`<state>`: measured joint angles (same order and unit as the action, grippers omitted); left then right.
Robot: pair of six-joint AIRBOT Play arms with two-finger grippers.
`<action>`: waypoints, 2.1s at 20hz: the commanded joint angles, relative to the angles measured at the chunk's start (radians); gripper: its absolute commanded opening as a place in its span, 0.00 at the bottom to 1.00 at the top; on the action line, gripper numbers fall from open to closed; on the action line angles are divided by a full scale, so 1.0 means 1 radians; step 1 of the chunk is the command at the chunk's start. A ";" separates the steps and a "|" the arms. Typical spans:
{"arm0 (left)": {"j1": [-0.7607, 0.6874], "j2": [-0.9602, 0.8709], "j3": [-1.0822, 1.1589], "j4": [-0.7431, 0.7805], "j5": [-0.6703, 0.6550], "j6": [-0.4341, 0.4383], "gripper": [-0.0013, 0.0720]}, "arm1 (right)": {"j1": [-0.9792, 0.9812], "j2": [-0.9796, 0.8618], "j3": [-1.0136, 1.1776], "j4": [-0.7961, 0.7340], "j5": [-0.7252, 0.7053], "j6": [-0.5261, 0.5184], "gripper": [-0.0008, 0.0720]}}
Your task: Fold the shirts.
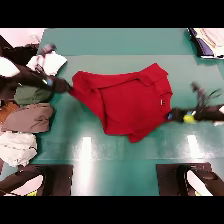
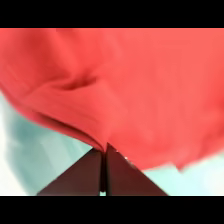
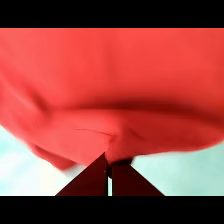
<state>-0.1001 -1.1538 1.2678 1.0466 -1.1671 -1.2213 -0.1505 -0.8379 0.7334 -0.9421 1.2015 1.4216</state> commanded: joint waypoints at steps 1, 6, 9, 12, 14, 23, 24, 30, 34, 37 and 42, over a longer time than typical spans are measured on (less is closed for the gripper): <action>0.000 0.076 0.301 0.098 0.004 -0.039 0.05 | 0.009 0.026 0.345 -0.006 -0.084 0.010 0.04; 0.000 0.134 0.785 0.118 0.006 -0.039 0.05 | 0.009 -0.037 0.944 -0.150 -0.064 0.011 0.04; 0.000 0.206 0.885 0.134 0.084 -0.039 0.05 | 0.009 -0.068 1.258 -0.249 0.007 0.012 0.04; 0.000 0.304 0.884 0.133 0.140 -0.060 0.05 | 0.009 -0.069 1.456 -0.364 0.049 0.043 0.04; 0.000 0.343 0.886 0.132 0.137 -0.089 0.05 | 0.009 -0.023 1.460 -0.409 0.024 0.045 0.04; 0.000 0.328 0.497 0.160 -0.092 -0.205 0.05 | 0.009 -0.041 1.268 -0.423 0.154 0.056 0.03; 0.000 0.306 0.426 0.158 -0.090 -0.205 0.05 | 0.009 -0.117 1.290 -0.421 0.238 0.061 0.03; 0.000 -0.014 0.168 0.183 0.019 -0.193 0.05 | 0.009 -0.568 1.210 -0.421 0.508 0.087 0.03; 0.000 -0.245 0.170 0.176 0.316 -0.186 0.05 | -0.001 -0.744 1.115 -0.418 0.256 0.088 0.03; 0.000 -0.339 0.170 0.173 0.525 -0.186 0.05 | -0.001 -0.835 1.137 -0.414 0.052 0.089 0.03; 0.000 -0.413 0.172 0.174 0.764 -0.185 0.05 | 0.006 -0.881 1.141 -0.416 -0.190 0.088 0.03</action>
<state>-0.1005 -1.5154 1.4403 1.2190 -0.5705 -1.4086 -0.1467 -1.6833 1.8755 -1.3567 1.1770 1.5089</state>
